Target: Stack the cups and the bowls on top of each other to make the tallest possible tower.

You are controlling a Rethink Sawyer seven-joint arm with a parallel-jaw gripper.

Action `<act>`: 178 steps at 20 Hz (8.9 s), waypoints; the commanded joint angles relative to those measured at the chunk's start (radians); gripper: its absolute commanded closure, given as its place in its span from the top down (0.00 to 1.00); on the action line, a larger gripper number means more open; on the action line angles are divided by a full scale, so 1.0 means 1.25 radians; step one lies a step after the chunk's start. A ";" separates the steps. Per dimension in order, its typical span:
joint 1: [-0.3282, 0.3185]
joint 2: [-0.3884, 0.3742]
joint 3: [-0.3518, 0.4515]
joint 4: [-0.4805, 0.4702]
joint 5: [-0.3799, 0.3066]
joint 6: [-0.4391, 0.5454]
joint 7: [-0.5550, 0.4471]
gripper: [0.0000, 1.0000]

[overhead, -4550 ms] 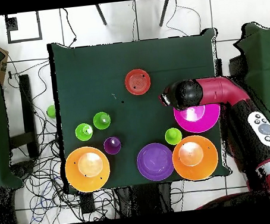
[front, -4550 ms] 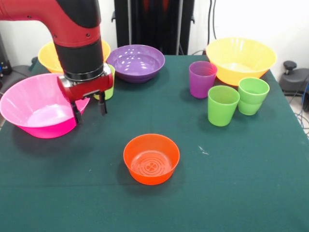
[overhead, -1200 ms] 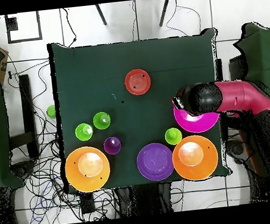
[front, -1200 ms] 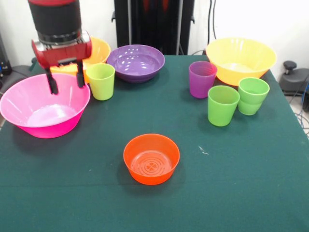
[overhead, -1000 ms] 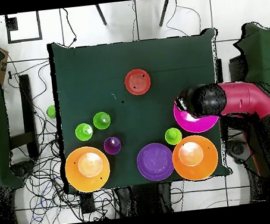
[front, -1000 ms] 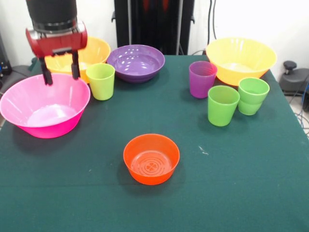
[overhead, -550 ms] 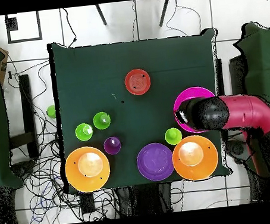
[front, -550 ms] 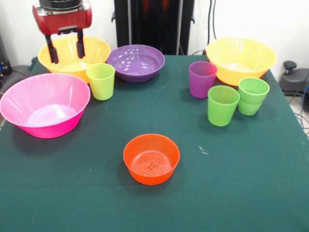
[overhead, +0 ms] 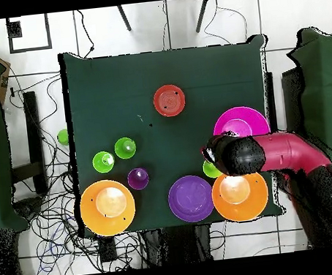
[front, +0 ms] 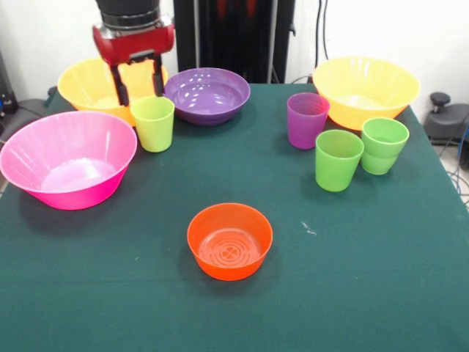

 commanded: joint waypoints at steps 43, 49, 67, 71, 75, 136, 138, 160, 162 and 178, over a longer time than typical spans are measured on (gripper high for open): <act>0.038 0.160 -0.032 -0.011 -0.055 -0.072 0.029 1.00; 0.000 0.103 0.002 -0.025 -0.015 0.036 -0.051 1.00; 0.001 0.160 0.000 -0.062 -0.043 0.017 -0.055 1.00; 0.003 0.170 -0.001 -0.070 -0.045 0.020 -0.058 1.00; 0.000 0.134 0.007 -0.062 -0.023 0.057 -0.065 1.00; -0.061 0.137 0.248 0.029 -0.179 0.096 -0.133 1.00; -0.060 0.096 0.238 0.029 -0.207 0.059 -0.106 1.00; -0.095 0.202 0.361 0.027 -0.224 0.131 -0.508 1.00; -0.081 0.190 0.374 0.041 -0.229 0.142 -0.525 1.00; -0.013 0.212 0.402 -0.114 -0.227 0.335 -0.885 1.00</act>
